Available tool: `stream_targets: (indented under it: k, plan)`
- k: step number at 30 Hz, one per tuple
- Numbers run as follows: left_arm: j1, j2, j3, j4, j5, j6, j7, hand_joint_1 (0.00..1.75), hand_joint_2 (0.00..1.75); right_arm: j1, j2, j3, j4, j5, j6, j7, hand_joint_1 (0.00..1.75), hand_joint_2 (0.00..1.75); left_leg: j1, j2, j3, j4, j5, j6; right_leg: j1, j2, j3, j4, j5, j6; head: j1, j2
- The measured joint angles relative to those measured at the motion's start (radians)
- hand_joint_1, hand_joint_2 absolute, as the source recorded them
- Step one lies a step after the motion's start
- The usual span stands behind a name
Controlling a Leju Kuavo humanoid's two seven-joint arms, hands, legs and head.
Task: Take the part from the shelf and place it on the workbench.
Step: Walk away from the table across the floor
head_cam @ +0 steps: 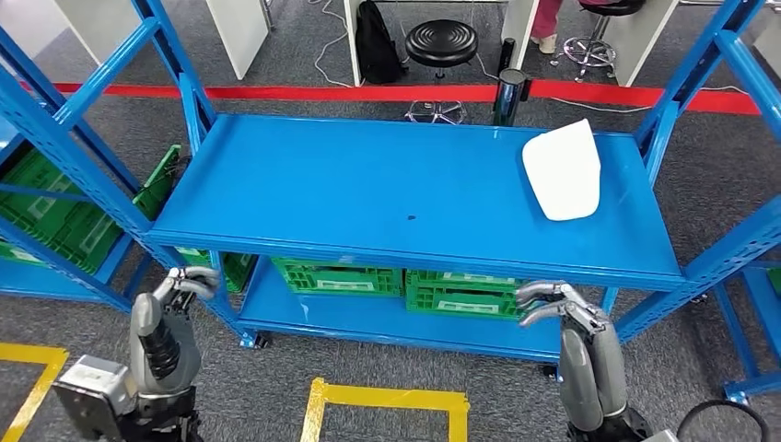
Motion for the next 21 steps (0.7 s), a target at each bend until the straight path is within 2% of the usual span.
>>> stream_targets:
  k: [1,3,4,5,6,8,9,11,13,14,16,19,21]
  plan:
    - [-0.001,-0.001,0.0,0.0,0.0,0.0,0.0,1.75,0.0,0.001,0.0,-0.002,0.0,0.0,0.0,-0.001,1.75,0.0,0.006,0.003,0.012,-0.018,0.007,0.0,0.003,-0.003,-0.015,0.035,-0.021,0.003,0.002,0.0]
    - [0.0,-0.003,-0.001,0.002,0.0,0.0,0.001,1.75,0.0,0.003,0.0,-0.007,0.002,0.0,-0.001,-0.002,1.75,0.0,0.013,0.005,0.017,-0.023,0.008,-0.004,-0.003,-0.008,-0.073,0.161,-0.082,0.015,0.015,0.0]
    - [0.0,-0.004,-0.001,0.003,0.0,0.0,0.002,1.75,0.0,0.005,0.0,-0.009,0.003,-0.001,-0.001,-0.003,1.75,0.0,0.015,0.005,0.013,-0.016,0.004,-0.008,-0.007,-0.009,-0.102,0.219,-0.102,0.022,0.02,0.0]
    - [0.001,-0.004,-0.002,0.004,0.0,0.0,0.004,1.75,0.0,0.006,0.0,-0.01,0.004,-0.001,-0.001,-0.006,1.75,0.0,0.016,0.005,0.009,-0.006,-0.001,-0.013,-0.012,-0.01,-0.119,0.251,-0.106,0.03,0.025,0.0]
    - [0.001,-0.004,-0.002,0.006,-0.003,0.0,0.004,1.75,0.0,0.007,0.0,-0.011,0.005,-0.002,-0.001,-0.009,1.75,0.0,0.019,0.004,0.002,0.007,-0.007,-0.019,-0.016,-0.012,-0.117,0.244,-0.092,0.038,0.028,0.0]
    - [0.001,-0.004,-0.005,0.007,-0.012,0.001,0.006,1.75,0.0,0.007,0.0,-0.014,0.007,-0.003,-0.001,-0.016,1.75,0.0,0.024,0.003,-0.014,0.044,-0.023,-0.033,-0.024,-0.017,-0.067,0.137,-0.037,0.051,0.037,0.0]
    - [0.001,-0.004,-0.006,0.007,-0.017,0.002,0.008,1.75,0.0,0.007,0.0,-0.014,0.008,-0.003,-0.001,-0.02,1.75,0.0,0.023,0.002,-0.023,0.062,-0.032,-0.04,-0.025,-0.018,-0.042,0.083,-0.019,0.051,0.043,0.0]
    - [0.001,-0.004,-0.009,0.007,-0.025,0.005,0.011,1.75,0.0,0.009,0.001,-0.015,0.009,-0.004,-0.002,-0.025,1.75,0.0,0.02,0.0,-0.036,0.085,-0.042,-0.049,-0.024,-0.015,-0.012,0.031,-0.008,0.027,0.051,0.0]
    - [0.002,-0.004,-0.012,0.006,-0.03,0.009,0.014,1.75,0.0,0.012,0.002,-0.015,0.01,-0.005,-0.004,-0.028,1.75,0.0,0.019,-0.001,-0.042,0.091,-0.04,-0.054,-0.023,-0.012,-0.007,0.028,-0.001,-0.002,0.048,0.0]
    - [0.003,-0.004,-0.013,0.006,-0.031,0.011,0.015,1.75,0.0,0.012,0.002,-0.015,0.011,-0.007,-0.005,-0.03,1.75,0.0,0.021,-0.002,-0.048,0.096,-0.042,-0.059,-0.024,-0.013,-0.009,0.028,0.002,-0.009,0.046,0.0]
    - [0.004,-0.004,-0.014,0.005,-0.032,0.012,0.017,1.75,0.0,0.013,0.003,-0.015,0.011,-0.01,-0.006,-0.035,1.75,0.0,0.023,-0.004,-0.062,0.115,-0.057,-0.068,-0.028,-0.015,-0.011,0.027,0.007,-0.018,0.046,0.0]
    - [0.004,-0.004,-0.014,0.005,-0.032,0.012,0.018,1.75,0.0,0.013,0.004,-0.015,0.012,-0.011,-0.006,-0.038,1.75,0.0,0.025,-0.005,-0.069,0.129,-0.07,-0.074,-0.029,-0.015,-0.011,0.027,0.008,-0.02,0.046,0.0]
    - [0.003,-0.004,-0.015,0.004,-0.033,0.013,0.019,1.75,0.0,0.014,0.004,-0.015,0.012,-0.015,-0.006,-0.043,1.75,0.0,0.033,-0.005,-0.093,0.19,-0.106,-0.084,-0.03,-0.015,-0.014,0.027,0.01,-0.023,0.036,0.0]
